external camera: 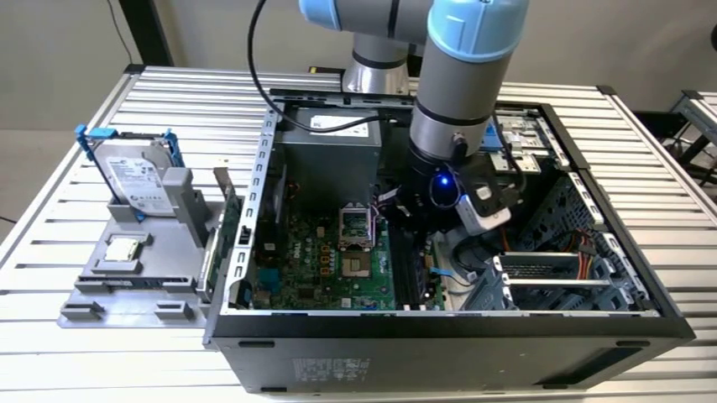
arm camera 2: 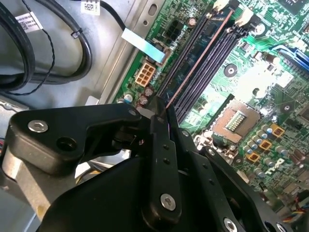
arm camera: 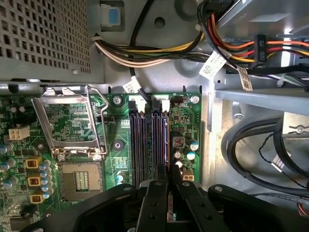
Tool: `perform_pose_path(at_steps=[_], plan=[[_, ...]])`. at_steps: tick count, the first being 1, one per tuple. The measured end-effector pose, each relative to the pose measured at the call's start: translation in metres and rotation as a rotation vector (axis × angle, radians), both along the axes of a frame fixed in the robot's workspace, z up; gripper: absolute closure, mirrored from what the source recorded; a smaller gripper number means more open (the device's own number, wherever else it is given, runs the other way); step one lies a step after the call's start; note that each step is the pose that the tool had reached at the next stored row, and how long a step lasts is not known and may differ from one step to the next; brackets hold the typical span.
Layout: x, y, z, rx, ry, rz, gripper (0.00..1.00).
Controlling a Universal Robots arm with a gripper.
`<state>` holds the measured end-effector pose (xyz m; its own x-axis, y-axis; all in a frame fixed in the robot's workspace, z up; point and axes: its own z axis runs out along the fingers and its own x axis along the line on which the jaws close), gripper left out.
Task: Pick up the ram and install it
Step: 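Insert the ram into the slot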
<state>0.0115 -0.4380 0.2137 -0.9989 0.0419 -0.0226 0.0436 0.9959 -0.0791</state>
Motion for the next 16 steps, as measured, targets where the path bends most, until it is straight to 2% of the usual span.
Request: perform_pose_path(at_steps=[3,10,11,16], plan=[[0.0,-0.0001,-0.0022,-0.0004,0.0001,0.0,1.0],[0.0001,0.0001,-0.0025,0.0007,0.0001,0.0,1.0],[0.0001,0.0003,-0.0029,0.0018,-0.0003,0.0,0.0],[0.0,0.0,-0.0024,0.0002,0.0004,0.0,0.0]])
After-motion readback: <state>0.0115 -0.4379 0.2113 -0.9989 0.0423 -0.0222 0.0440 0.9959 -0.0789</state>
